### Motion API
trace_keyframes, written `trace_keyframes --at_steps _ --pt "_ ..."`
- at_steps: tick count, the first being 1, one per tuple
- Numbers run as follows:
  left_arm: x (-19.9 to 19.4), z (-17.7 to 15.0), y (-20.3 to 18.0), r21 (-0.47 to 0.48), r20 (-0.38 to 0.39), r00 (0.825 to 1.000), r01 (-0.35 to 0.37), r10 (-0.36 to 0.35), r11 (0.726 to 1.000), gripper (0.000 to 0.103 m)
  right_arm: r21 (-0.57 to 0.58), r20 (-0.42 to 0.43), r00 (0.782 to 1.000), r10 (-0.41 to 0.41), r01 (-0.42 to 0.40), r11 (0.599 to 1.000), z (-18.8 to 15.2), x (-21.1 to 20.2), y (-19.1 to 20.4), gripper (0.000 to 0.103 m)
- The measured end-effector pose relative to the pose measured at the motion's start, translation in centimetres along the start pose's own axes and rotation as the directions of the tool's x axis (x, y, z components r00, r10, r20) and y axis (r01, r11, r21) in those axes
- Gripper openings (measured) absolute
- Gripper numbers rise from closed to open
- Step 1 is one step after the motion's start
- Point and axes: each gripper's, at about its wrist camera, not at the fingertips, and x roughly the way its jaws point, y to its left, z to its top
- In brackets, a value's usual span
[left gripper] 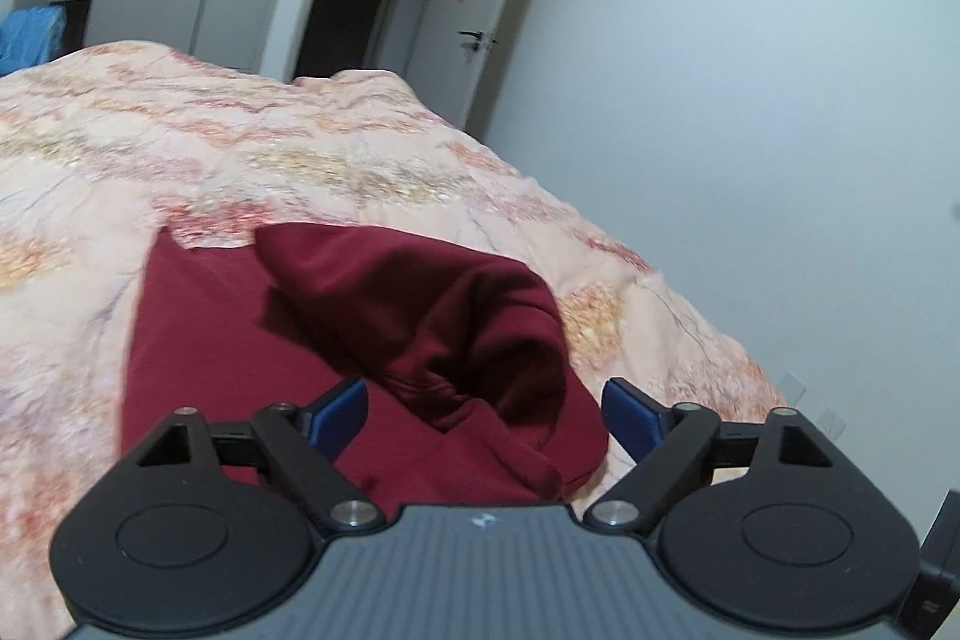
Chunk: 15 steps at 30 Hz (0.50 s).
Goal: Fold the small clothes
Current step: 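Withdraw both open tools from the folded sweater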
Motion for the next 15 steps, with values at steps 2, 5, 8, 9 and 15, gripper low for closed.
trace_keyframes --at_steps 2,5,8,9,15 --pt "-1.0 0.2 0.8 -0.029 0.01 0.999 -0.038 0.038 0.999 0.094 0.017 0.007 1.0 0.004 -0.004 1.0 0.3 -0.3 0.2 0.102" --pt "-2.6 0.2 2.6 -0.077 0.03 0.991 -0.127 0.129 0.989 0.102 0.048 0.05 0.999 0.019 -0.022 0.999 1.0 -1.2 0.6 0.102" --pt "-3.8 -0.1 4.5 -0.115 0.035 0.971 -0.233 0.238 0.966 0.103 0.057 0.111 0.993 0.037 -0.044 0.997 2.0 -2.1 1.4 0.102" --pt "-4.2 -0.1 5.1 -0.115 0.028 0.96 -0.273 0.278 0.955 0.103 0.058 0.129 0.991 0.047 -0.055 0.997 2.4 -2.3 1.7 0.102" --pt "-5.5 -0.6 7.2 -0.095 0.0 0.916 -0.4 0.402 0.911 0.103 0.04 0.192 0.967 0.165 -0.175 0.984 5.4 -2.7 4.7 0.102"
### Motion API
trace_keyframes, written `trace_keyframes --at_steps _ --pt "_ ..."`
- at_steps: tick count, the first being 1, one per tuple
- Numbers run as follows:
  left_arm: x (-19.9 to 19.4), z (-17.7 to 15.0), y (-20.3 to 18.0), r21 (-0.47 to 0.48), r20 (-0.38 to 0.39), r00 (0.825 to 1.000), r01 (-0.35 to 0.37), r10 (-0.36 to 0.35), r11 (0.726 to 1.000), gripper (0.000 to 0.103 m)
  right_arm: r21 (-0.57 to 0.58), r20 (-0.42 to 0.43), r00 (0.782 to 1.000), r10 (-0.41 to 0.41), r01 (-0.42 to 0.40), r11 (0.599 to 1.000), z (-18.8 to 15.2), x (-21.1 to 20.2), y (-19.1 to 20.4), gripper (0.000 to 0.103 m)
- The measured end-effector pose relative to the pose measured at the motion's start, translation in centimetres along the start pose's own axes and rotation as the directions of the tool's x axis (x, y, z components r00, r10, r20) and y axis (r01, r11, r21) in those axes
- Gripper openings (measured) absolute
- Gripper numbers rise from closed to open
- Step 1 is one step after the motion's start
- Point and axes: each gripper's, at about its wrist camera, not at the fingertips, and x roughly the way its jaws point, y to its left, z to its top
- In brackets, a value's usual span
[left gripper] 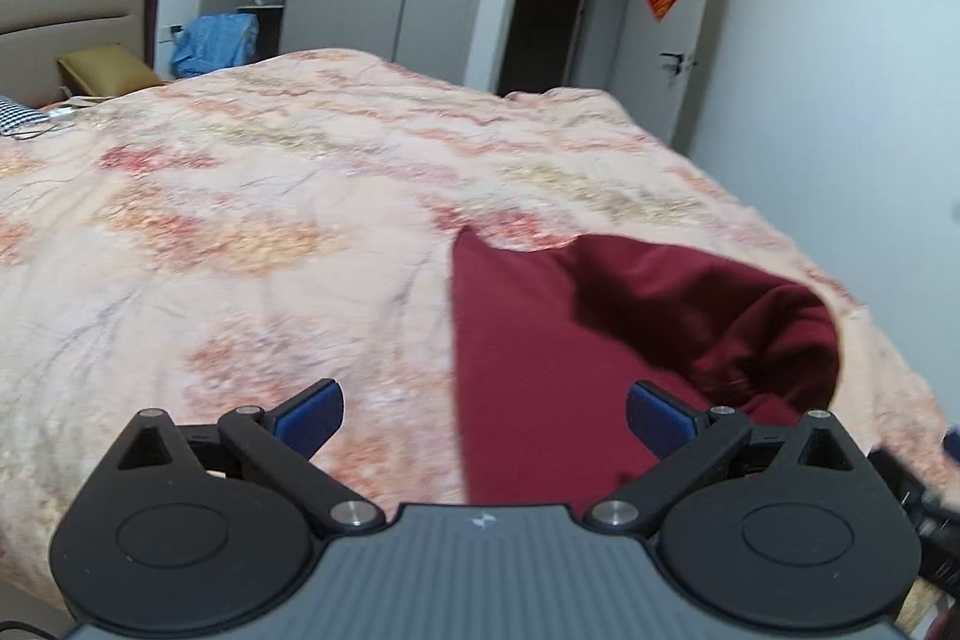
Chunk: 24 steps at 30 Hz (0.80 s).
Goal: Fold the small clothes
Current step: 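Withdraw both open tools from the folded sweater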
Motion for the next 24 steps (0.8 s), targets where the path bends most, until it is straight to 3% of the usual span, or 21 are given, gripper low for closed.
trace_keyframes --at_steps 3,7,11,20,24 --pt "0.2 -0.5 1.1 -0.021 -0.027 0.999 -0.028 0.028 0.999 0.103 -0.024 -0.015 0.999 0.039 -0.039 0.999 0.8 1.3 1.7 0.102" --pt "1.3 -1.5 1.9 -0.04 -0.098 0.994 -0.057 0.052 0.998 0.103 -0.137 -0.123 0.99 -0.064 0.047 0.989 -0.7 3.7 3.1 0.102" --pt "1.3 -2.4 2.7 -0.063 -0.114 0.993 -0.043 0.036 0.997 0.103 -0.102 -0.191 0.978 -0.079 0.06 0.993 -2.9 3.5 1.8 0.102" --pt "1.7 -3.6 3.1 -0.096 -0.142 0.99 -0.017 0.003 0.995 0.102 -0.021 -0.205 0.976 -0.077 0.074 0.997 -5.5 2.3 1.1 0.102" --pt "1.7 -3.8 3.7 -0.12 -0.146 0.989 -0.009 -0.009 0.993 0.103 -0.011 -0.148 0.987 -0.067 0.067 0.998 -5.0 1.0 0.9 0.102"
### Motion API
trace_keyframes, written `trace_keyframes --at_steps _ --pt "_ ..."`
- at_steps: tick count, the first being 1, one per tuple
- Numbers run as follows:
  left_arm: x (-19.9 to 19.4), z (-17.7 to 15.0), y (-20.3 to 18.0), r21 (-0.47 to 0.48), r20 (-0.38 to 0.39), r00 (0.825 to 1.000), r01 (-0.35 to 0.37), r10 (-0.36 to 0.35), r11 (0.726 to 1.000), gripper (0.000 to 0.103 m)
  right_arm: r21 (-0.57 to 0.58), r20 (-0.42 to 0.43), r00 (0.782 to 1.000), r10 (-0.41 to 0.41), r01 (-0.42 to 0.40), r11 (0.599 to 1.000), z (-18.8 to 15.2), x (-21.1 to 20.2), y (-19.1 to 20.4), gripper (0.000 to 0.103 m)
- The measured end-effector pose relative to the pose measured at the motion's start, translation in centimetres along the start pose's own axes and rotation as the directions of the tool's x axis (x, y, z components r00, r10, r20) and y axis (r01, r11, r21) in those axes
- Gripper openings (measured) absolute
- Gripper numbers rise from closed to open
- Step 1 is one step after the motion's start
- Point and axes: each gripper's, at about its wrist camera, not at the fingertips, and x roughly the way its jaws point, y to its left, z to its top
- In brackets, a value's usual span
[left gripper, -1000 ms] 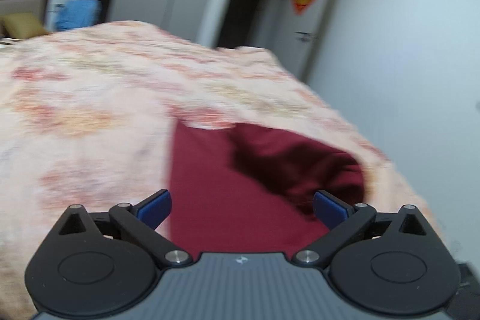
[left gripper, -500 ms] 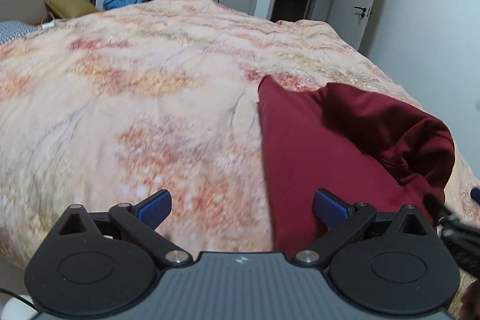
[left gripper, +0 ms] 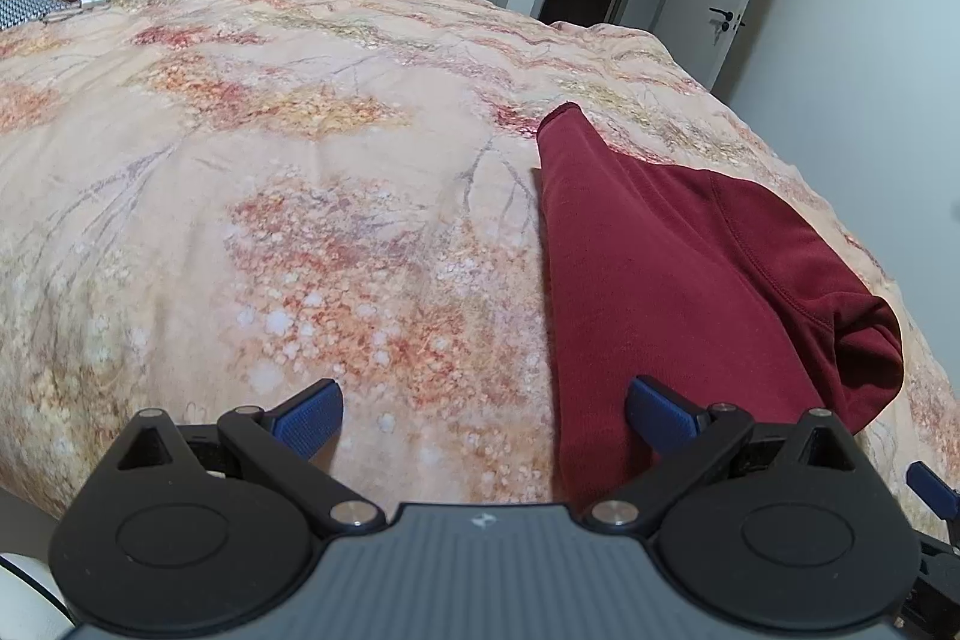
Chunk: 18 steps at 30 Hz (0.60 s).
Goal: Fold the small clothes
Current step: 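Withdraw both open tools from the folded sweater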
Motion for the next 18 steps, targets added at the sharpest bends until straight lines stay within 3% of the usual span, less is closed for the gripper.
trace_keyframes --at_steps 5,11,16,18 --pt "0.1 -0.1 0.1 -0.009 0.002 1.0 0.001 -0.001 1.0 0.103 0.006 0.063 0.998 -0.023 0.022 1.0 1.1 -0.9 -0.6 0.102" --pt "0.1 -0.1 0.0 -0.009 0.002 1.0 -0.001 0.001 1.0 0.103 -0.09 0.072 0.995 -0.075 0.082 0.993 2.7 1.0 -1.2 0.102" --pt "0.2 -0.1 -0.1 -0.009 0.002 1.0 -0.01 0.01 1.0 0.103 -0.197 0.067 0.997 -0.048 0.06 0.979 5.1 3.6 -1.2 0.079" --pt "0.2 -0.1 -0.3 -0.007 0.002 1.0 -0.015 0.015 1.0 0.103 -0.218 0.061 0.998 -0.033 0.045 0.975 5.8 4.4 -1.2 0.055"
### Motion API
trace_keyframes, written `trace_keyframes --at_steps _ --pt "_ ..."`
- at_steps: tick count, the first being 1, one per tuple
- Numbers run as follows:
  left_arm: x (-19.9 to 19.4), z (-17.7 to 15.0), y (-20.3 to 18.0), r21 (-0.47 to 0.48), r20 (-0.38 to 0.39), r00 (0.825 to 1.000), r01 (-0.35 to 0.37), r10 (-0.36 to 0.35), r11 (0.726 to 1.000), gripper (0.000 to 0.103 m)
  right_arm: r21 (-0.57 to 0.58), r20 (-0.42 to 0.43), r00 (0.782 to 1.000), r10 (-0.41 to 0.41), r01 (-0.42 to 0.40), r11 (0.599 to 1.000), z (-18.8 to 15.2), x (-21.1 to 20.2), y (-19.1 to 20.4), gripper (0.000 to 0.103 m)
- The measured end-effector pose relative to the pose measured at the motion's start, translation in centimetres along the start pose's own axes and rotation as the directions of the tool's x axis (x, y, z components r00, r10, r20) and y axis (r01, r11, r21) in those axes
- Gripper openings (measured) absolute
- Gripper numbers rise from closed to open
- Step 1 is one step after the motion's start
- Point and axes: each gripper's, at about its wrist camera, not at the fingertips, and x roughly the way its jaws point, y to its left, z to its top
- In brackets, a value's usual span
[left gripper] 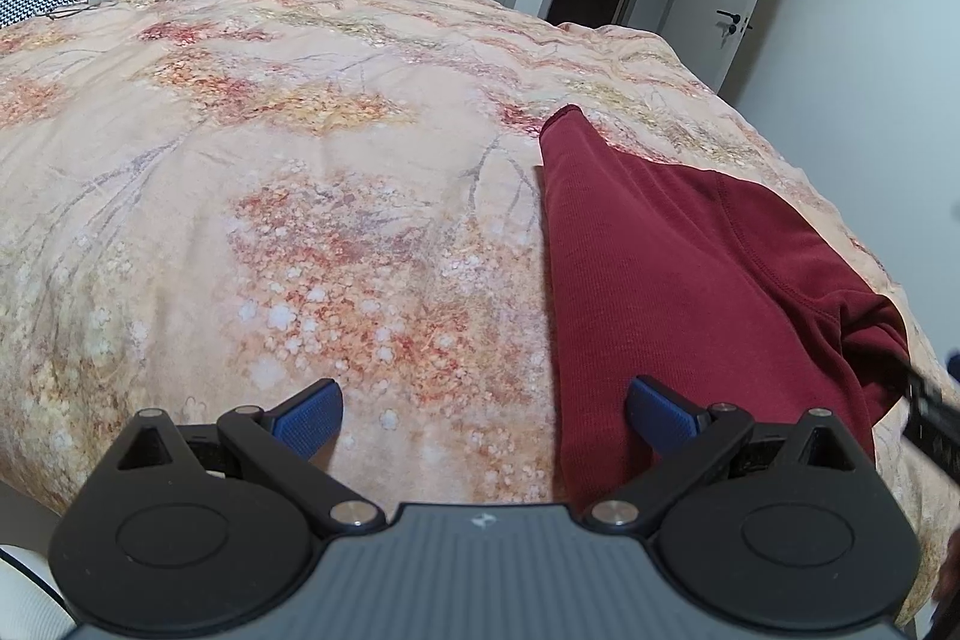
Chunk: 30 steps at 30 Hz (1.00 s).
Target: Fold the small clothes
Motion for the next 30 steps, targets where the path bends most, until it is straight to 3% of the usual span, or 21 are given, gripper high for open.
trace_keyframes --at_steps 3,9,13,14,16,18,21,26,28,30 --pt "0.0 0.0 -0.1 -0.002 -0.002 1.0 -0.004 0.004 1.0 0.103 -0.037 0.004 1.0 0.027 -0.027 0.999 0.3 0.4 0.2 0.023" --pt "0.0 0.0 -0.3 0.0 -0.003 1.0 -0.012 0.012 1.0 0.103 -0.046 -0.008 1.0 0.008 -0.008 0.999 -1.3 -0.2 0.2 0.007" --pt "0.1 -0.1 -0.4 0.002 -0.002 1.0 -0.006 0.006 1.0 0.103 -0.013 -0.073 0.997 0.032 -0.033 0.999 -3.1 0.1 0.1 0.007" --pt "0.0 -0.1 -0.4 0.003 -0.001 1.0 -0.006 0.006 1.0 0.103 0.003 -0.07 0.997 0.043 -0.043 0.999 -3.2 -0.2 -0.1 0.012" --pt "0.1 -0.2 -0.4 0.0 0.0 1.0 -0.006 0.006 1.0 0.103 0.039 -0.047 0.997 0.054 -0.052 0.998 -3.0 -0.8 -0.6 0.026" --pt "0.1 -0.2 -0.3 -0.005 -0.001 1.0 -0.006 0.006 1.0 0.103 0.075 -0.015 0.997 0.073 -0.071 0.995 -2.5 -1.3 -1.3 0.049" --pt "0.1 -0.3 -0.4 -0.005 0.001 1.0 -0.008 0.008 1.0 0.103 0.13 0.022 0.993 0.114 -0.116 0.985 -1.8 -1.4 -2.5 0.066" --pt "0.1 -0.3 -0.4 -0.005 0.002 1.0 -0.012 0.012 1.0 0.103 0.135 -0.003 0.988 0.151 -0.15 0.98 -0.7 1.0 -2.8 0.063" --pt "0.1 -0.3 -0.4 -0.006 0.001 1.0 -0.011 0.011 1.0 0.103 0.086 -0.024 0.988 0.153 -0.15 0.985 -0.5 2.2 -2.3 0.054" --pt "0.1 -0.3 -0.4 -0.007 -0.001 1.0 -0.011 0.011 1.0 0.103 0.028 -0.047 0.986 0.157 -0.156 0.987 -0.5 3.1 -1.7 0.031"
